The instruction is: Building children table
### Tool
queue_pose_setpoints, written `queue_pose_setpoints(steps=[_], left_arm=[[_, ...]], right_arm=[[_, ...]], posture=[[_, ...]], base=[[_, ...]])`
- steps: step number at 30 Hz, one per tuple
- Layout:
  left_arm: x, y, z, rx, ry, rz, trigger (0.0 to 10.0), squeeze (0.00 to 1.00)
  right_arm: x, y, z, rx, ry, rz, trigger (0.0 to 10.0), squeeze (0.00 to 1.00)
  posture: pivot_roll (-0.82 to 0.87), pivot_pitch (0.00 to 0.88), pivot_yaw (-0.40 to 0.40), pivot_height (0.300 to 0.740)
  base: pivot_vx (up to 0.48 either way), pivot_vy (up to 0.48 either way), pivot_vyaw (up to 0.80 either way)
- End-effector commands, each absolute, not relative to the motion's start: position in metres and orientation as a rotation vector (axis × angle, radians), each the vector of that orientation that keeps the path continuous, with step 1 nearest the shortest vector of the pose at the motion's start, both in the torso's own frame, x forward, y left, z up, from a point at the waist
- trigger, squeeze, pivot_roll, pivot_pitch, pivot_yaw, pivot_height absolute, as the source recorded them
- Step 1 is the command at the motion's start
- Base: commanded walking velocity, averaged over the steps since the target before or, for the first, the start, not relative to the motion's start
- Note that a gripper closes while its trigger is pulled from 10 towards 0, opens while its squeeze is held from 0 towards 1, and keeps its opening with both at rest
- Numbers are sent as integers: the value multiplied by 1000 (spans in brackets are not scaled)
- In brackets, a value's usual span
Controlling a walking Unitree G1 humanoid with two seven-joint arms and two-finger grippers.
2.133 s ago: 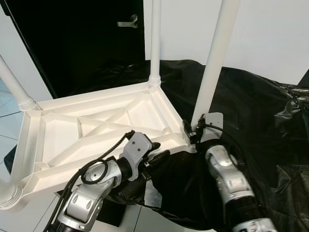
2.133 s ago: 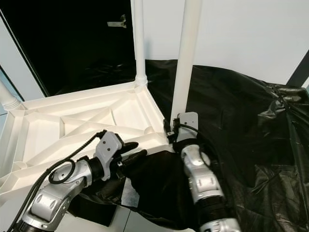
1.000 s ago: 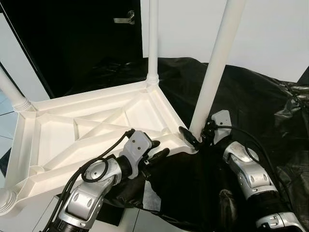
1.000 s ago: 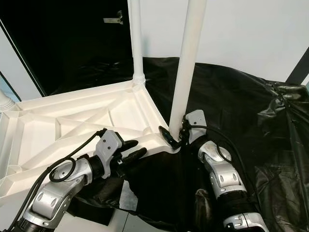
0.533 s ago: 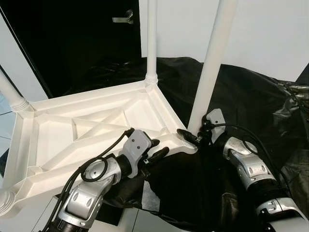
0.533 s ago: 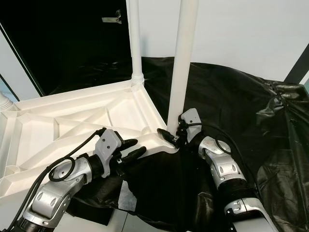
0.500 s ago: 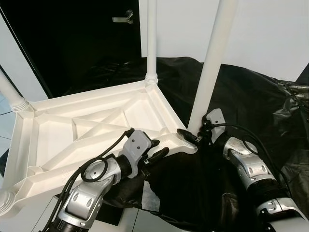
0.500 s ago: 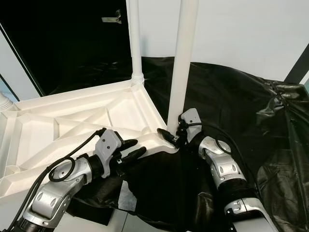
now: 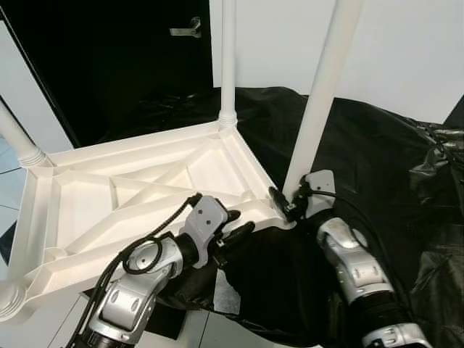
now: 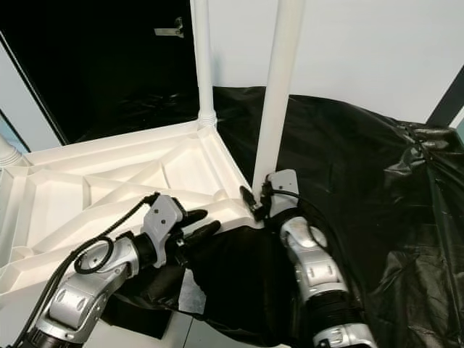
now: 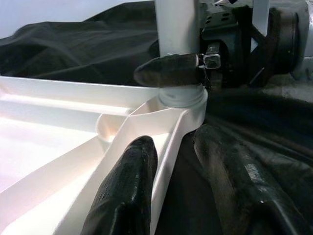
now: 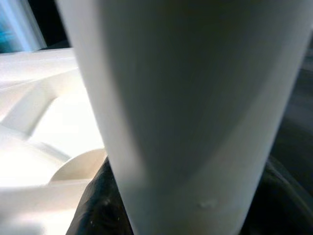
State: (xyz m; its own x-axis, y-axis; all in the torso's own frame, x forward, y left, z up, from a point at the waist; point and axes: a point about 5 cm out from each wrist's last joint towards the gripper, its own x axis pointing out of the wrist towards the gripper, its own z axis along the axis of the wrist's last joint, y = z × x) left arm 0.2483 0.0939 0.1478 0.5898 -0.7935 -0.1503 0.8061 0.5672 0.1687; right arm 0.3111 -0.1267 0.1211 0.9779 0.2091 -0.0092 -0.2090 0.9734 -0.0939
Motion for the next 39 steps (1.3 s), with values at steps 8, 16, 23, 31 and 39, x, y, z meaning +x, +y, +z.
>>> queue_pose_setpoints(steps=[8,16,23,31,39], left_arm=[[250,93,147,231,63,-944,10000,0],[252,94,149,238,60,-942,10000,0],[250,92,149,233,58,-940,10000,0],[252,93,151,233,53,-937,10000,0],[254,95,151,243,49,-940,10000,0]], right_arm=[[296,-123,97,-42,136,-53,10000,0],[296,-125,106,-51,94,-67,10000,0],[296,-130,120,-17,11,42,10000,1000],[298,-142,126,-50,-29,364,10000,0],[317,-144,133,-138,-36,636,10000,0]], posture=[[32,0,-14,740],[35,0,-17,740],[38,0,-22,740],[35,0,-23,740],[50,0,-25,740]], base=[[0,0,0],[0,0,0],[0,0,0],[0,0,0],[0,0,0]])
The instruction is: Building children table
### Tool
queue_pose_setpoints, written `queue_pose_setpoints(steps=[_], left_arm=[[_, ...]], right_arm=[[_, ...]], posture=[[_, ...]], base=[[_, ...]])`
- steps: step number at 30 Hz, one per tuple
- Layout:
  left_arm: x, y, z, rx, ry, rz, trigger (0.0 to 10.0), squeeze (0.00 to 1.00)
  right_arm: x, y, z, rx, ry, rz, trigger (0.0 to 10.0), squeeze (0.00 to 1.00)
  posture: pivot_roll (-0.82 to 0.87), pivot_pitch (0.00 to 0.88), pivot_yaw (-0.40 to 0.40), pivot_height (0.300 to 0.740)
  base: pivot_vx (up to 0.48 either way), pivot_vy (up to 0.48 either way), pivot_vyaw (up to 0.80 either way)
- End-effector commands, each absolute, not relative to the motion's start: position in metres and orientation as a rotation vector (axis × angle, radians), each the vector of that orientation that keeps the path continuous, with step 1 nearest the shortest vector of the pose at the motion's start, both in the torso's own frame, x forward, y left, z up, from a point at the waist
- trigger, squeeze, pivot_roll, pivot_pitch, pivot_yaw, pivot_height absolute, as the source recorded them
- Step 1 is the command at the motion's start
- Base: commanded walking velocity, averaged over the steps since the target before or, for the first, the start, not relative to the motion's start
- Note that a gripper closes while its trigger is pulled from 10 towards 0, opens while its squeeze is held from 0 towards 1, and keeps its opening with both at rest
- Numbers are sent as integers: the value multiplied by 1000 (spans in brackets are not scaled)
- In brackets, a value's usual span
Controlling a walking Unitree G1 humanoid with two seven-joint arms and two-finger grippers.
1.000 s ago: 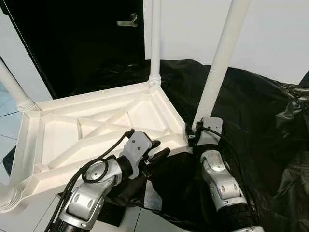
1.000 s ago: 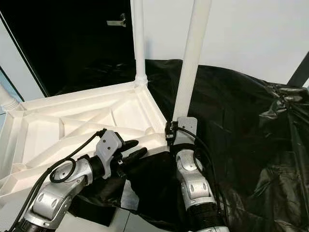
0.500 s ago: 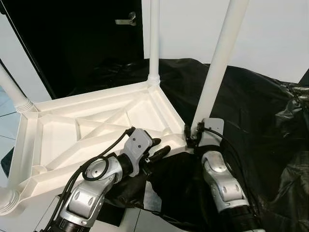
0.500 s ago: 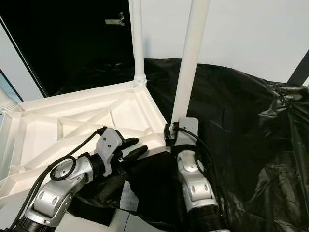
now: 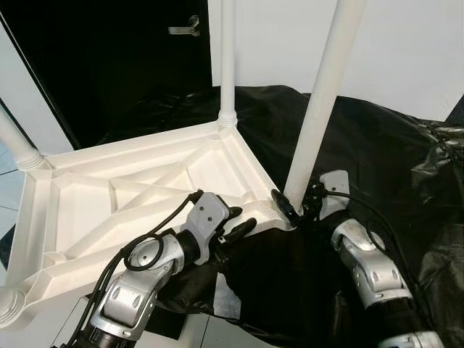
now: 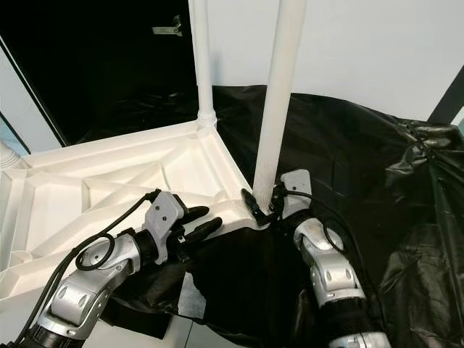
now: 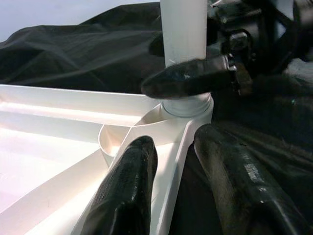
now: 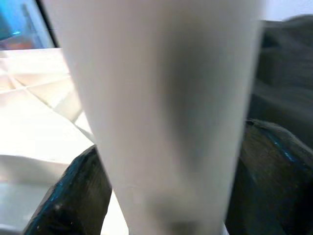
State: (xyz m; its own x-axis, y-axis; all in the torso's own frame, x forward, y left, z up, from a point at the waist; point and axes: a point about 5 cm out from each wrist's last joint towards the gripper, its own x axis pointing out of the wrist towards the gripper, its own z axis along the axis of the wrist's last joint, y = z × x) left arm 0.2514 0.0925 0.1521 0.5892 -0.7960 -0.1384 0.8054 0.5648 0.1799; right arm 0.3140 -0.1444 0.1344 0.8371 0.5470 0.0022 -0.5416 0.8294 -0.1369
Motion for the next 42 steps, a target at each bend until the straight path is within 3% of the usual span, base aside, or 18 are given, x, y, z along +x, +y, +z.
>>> queue_pose_setpoints(steps=[1,6,7,8,20,30,42], left_arm=[[254,96,151,245,48,-938,10000,0],[255,98,152,248,45,-931,10000,0],[255,98,152,248,45,-930,10000,0],[254,98,152,250,44,-928,10000,0],[250,99,150,248,49,-919,10000,0],[248,97,149,242,62,-940,10000,0],[247,98,149,236,66,-940,10000,0]], right_arm=[[321,-144,134,-152,-35,659,10000,0],[327,-143,136,-171,-30,715,10000,0],[327,-143,136,-171,-28,724,8667,0],[330,-144,136,-179,-20,732,0,0],[330,-153,124,-175,32,698,0,0],[323,-157,115,-129,42,243,0,0],[313,-139,113,-79,52,-90,0,0]], posture=[[50,0,-25,740],[59,0,-27,740],[59,0,-27,740],[74,0,-40,740],[75,0,-42,740],[60,0,-27,740],[58,0,-22,740]], base=[[0,0,0],[0,0,0],[0,0,0],[0,0,0],[0,0,0],[0,0,0],[0,0,0]])
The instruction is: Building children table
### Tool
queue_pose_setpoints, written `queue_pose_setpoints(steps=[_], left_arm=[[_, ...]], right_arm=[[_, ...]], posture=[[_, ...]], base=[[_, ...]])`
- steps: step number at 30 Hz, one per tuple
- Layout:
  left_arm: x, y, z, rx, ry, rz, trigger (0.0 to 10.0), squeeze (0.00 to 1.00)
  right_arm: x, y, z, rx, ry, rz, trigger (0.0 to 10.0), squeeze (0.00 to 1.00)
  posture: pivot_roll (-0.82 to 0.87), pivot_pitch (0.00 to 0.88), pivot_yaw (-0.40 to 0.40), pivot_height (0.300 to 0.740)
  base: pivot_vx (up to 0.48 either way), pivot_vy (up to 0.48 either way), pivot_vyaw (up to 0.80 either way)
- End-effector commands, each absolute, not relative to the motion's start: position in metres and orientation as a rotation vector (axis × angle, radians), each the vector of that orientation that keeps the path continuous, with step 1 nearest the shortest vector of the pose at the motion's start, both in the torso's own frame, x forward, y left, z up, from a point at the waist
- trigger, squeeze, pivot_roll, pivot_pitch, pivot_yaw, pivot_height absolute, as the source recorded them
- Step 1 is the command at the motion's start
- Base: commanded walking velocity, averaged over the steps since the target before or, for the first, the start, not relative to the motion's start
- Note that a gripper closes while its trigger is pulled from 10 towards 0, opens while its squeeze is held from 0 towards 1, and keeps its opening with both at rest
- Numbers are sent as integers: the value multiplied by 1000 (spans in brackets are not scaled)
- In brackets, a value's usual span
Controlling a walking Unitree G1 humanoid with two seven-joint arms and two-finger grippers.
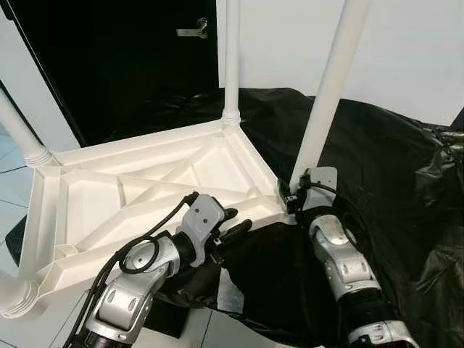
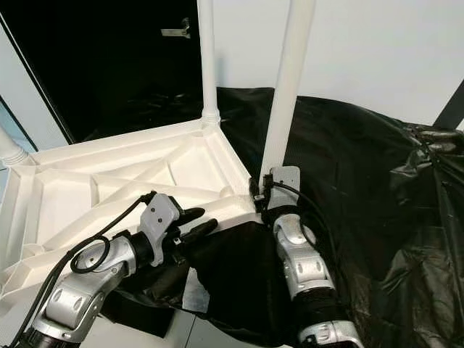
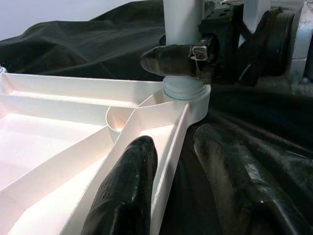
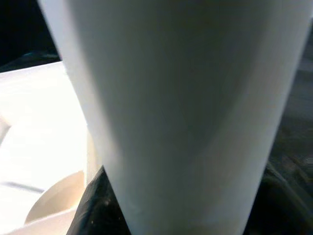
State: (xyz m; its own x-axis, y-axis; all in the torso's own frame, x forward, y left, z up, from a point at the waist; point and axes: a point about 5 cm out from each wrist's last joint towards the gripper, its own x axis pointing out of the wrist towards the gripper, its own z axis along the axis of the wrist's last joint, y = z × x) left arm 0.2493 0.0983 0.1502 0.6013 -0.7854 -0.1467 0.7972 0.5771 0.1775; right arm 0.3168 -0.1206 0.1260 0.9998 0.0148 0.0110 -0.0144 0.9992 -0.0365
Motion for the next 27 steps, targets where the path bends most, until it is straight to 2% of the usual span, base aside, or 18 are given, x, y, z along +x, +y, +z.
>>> queue_pose_setpoints(steps=[1,6,7,12,13,15,16,17,19,26,27], left_arm=[[247,98,149,236,66,-940,10000,0],[247,96,149,237,70,-951,10000,0],[248,96,150,238,69,-949,10000,0],[248,95,150,237,69,-947,10000,0],[248,95,150,237,69,-947,10000,0],[248,94,150,236,69,-947,10000,0],[248,94,150,235,69,-948,10000,0],[248,94,150,235,69,-948,10000,0],[248,94,151,228,64,-945,10000,0],[248,94,151,227,63,-943,10000,0],[248,95,151,227,63,-943,10000,0]], right_arm=[[313,-139,113,-79,52,-90,0,0],[311,-140,117,-58,38,-82,0,0],[311,-140,120,-49,20,-58,10000,0],[310,-136,124,-46,-7,7,10000,0],[309,-135,125,-43,-11,21,10000,725],[308,-134,126,-49,-20,48,10000,725],[308,-133,127,-47,-27,83,10000,1000],[308,-133,127,-47,-27,83,10000,1000],[305,-138,134,-56,-58,203,10000,1000],[307,-144,137,-77,-71,304,10000,1000],[308,-146,138,-86,-69,355,10000,765]], posture=[[58,0,-22,740],[52,0,-17,740],[53,0,-16,740],[49,0,-18,740],[49,0,-18,740],[49,0,-21,740],[49,0,-22,740],[49,0,-22,740],[45,0,-26,740],[45,0,-26,740],[43,0,-25,740]], base=[[0,0,0],[0,0,0],[0,0,0],[0,0,0],[0,0,0],[0,0,0],[0,0,0],[0,0,0],[0,0,0],[0,0,0],[0,0,0]])
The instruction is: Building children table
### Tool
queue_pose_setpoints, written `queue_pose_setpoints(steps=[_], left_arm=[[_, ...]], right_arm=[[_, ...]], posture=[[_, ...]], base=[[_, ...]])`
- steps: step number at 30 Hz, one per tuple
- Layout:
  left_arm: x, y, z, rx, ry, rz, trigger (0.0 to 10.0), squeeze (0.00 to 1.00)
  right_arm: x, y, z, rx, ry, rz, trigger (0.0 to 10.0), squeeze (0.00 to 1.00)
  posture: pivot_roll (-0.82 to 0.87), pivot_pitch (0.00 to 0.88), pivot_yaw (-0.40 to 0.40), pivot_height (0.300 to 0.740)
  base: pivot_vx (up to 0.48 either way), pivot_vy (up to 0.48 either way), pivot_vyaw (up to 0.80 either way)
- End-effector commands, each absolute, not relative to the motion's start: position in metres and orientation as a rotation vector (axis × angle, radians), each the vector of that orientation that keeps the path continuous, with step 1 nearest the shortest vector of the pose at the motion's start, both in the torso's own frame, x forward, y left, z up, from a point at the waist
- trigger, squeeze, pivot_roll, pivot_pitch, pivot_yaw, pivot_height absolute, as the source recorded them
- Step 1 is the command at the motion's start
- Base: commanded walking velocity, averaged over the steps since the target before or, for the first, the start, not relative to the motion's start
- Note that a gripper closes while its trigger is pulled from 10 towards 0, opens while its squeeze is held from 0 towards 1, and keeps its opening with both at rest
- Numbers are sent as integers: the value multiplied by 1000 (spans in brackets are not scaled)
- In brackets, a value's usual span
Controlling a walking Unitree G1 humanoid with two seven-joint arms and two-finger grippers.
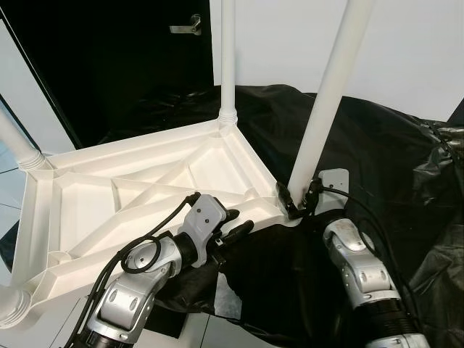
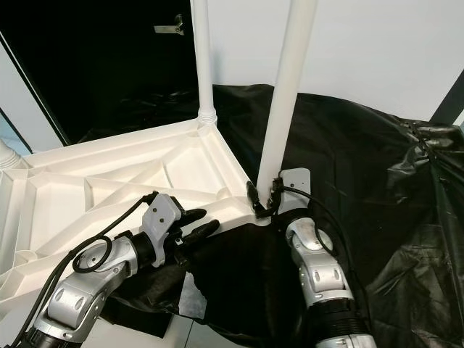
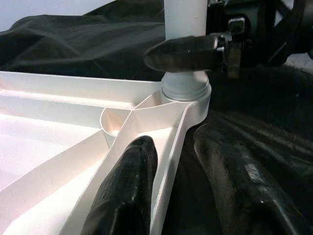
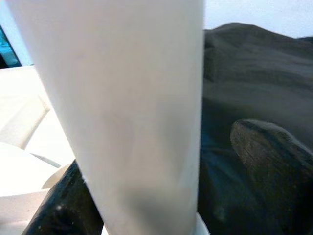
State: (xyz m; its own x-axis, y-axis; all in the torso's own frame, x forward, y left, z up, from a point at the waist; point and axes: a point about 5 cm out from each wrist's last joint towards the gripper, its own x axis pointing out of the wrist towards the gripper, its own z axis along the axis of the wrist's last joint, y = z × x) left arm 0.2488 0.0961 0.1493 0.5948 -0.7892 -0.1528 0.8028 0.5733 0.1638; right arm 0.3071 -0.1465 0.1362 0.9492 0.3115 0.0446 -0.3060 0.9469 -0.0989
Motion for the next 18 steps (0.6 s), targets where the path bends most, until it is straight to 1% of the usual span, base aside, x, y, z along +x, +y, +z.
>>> queue_pose_setpoints(steps=[1,3,4,5,8,15,16,18], left_arm=[[248,95,151,226,63,-942,10000,0],[248,95,151,226,63,-942,10000,0],[248,95,151,229,62,-943,10000,0],[248,95,151,229,62,-943,10000,0],[250,98,152,235,60,-941,10000,0],[250,99,152,237,61,-941,10000,0],[250,99,151,238,60,-940,10000,0],[250,99,151,239,59,-938,10000,0]], right_arm=[[311,-148,139,-99,-71,409,10000,0],[311,-148,139,-99,-71,409,10000,0],[313,-149,141,-121,-73,466,10000,0],[313,-149,141,-121,-73,466,10000,0],[321,-154,141,-178,-53,602,10000,0],[325,-156,140,-199,-38,657,10000,0],[326,-156,138,-205,-23,685,0,0],[326,-156,136,-213,-10,705,0,0]], posture=[[45,0,-22,740],[45,0,-22,740],[47,0,-20,740],[47,0,-20,740],[52,0,-18,740],[55,0,-19,740],[61,0,-23,740],[66,0,-27,740]], base=[[0,0,0],[0,0,0],[0,0,0],[0,0,0],[0,0,0],[0,0,0],[0,0,0],[0,0,0]])
